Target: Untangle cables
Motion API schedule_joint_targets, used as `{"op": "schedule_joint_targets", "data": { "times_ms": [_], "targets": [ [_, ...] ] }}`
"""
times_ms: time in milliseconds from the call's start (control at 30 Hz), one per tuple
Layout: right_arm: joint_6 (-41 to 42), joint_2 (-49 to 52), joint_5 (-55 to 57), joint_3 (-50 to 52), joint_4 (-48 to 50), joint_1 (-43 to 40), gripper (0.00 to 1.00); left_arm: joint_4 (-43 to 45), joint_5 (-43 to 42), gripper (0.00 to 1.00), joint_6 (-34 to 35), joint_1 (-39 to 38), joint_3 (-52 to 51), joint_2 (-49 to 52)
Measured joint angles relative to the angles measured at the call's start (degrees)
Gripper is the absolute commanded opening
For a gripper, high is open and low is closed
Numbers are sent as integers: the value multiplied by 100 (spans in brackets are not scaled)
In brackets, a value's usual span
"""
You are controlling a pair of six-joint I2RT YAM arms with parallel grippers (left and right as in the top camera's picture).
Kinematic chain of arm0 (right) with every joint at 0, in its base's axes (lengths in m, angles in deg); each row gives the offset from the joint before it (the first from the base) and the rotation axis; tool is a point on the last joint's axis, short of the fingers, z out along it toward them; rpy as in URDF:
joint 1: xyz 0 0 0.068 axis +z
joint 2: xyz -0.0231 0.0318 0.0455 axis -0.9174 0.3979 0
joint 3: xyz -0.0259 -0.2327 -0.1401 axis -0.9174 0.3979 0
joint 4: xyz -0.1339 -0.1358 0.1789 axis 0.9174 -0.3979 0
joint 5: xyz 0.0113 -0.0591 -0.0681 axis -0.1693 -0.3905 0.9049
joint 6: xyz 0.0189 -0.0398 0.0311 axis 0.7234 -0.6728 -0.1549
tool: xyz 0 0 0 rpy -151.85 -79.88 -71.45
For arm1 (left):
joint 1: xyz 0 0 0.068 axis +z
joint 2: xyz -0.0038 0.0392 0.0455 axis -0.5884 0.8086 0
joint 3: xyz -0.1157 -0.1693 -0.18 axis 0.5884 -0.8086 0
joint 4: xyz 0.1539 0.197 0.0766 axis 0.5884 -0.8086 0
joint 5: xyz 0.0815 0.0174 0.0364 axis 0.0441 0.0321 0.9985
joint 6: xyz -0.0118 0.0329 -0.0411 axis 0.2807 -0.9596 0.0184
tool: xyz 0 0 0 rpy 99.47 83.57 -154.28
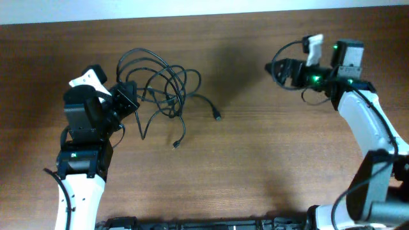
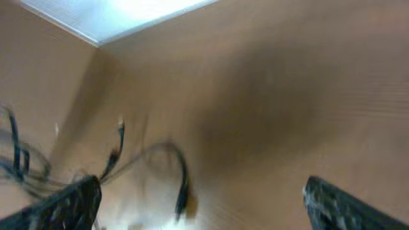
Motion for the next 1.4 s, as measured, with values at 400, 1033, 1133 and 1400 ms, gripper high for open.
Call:
{"op": "schedule_joint_targets", "data": {
  "times_ms": [400, 1033, 1133, 1400],
  "targets": [
    [-1180, -774, 1069, -50, -1613, 3215, 99, -490, 208, 0, 2055, 0, 0, 22],
    [-975, 94, 3770, -57, 146, 4369, 4, -516, -1504, 0, 1384, 0, 0, 28],
    [-529, 68, 4306, -59, -146, 4194, 4, -525, -1620, 0, 798, -2, 0, 31],
    [-221, -861, 3960, -83, -1523, 3014, 4, -1554, -1215, 0, 76, -262, 0, 37]
  ]
}}
